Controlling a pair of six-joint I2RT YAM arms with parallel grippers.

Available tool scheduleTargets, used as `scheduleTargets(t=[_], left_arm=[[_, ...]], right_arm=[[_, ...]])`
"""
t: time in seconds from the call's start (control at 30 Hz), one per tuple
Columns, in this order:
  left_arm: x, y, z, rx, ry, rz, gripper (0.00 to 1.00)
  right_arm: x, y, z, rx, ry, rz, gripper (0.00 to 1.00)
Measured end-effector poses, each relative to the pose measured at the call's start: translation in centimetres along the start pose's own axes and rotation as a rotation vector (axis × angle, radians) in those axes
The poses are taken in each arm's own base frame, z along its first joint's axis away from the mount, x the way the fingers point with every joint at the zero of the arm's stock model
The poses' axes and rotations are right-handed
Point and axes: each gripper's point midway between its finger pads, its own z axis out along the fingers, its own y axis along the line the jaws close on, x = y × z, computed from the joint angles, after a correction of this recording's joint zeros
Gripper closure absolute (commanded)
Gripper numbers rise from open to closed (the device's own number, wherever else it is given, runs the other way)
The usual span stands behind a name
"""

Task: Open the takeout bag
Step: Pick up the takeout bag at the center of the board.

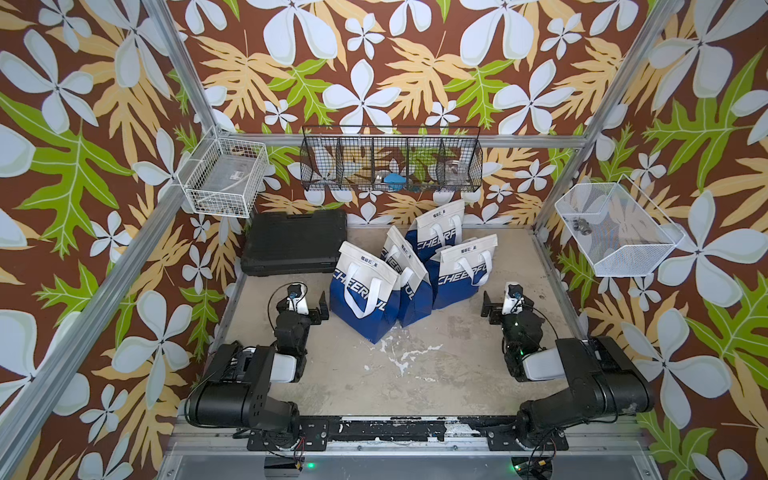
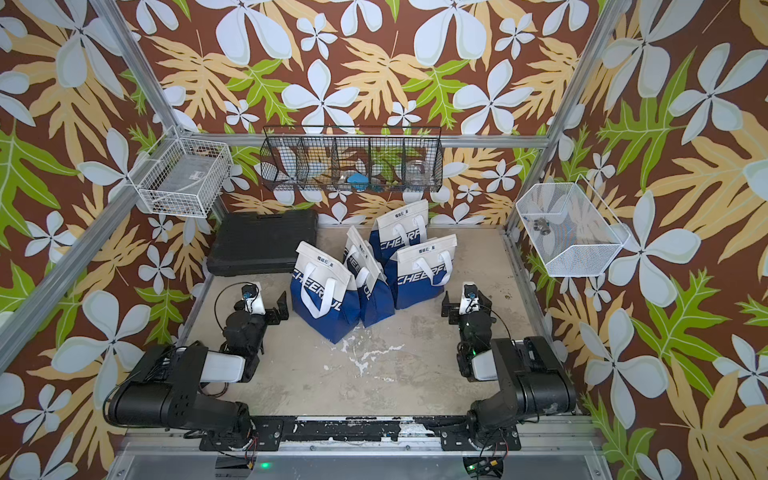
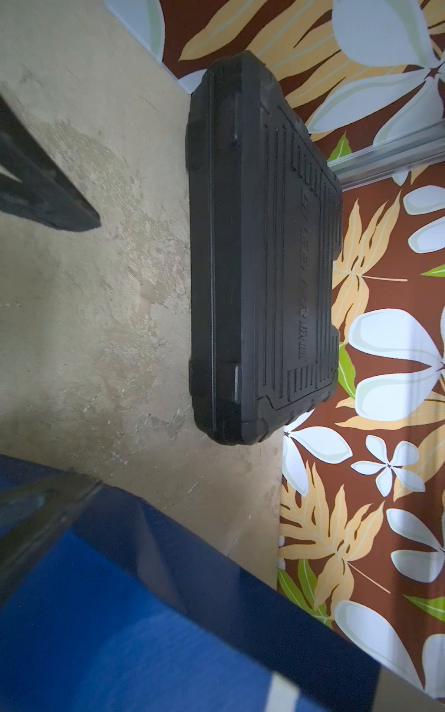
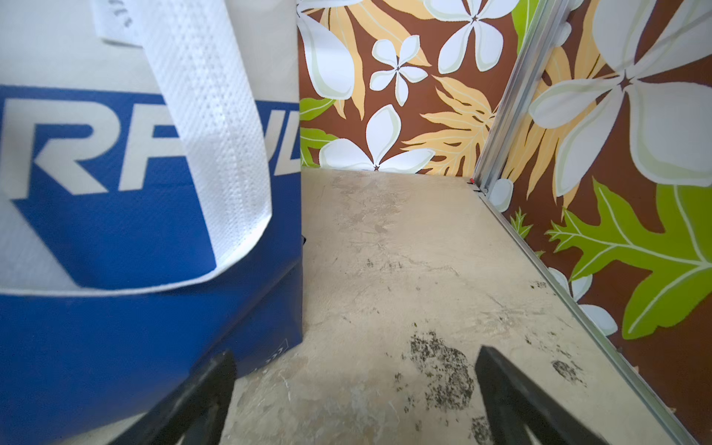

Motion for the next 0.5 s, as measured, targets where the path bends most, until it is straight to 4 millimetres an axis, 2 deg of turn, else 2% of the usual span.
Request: scheduleTargets(t=[0.5], left_arm=[[-0.72,0.04,-0.12,-0.003,-0.028,-0.005,0.00]], right_arm=[[-0.60,0.02,0.08,-0.013,-0.023,0.008,0.00]])
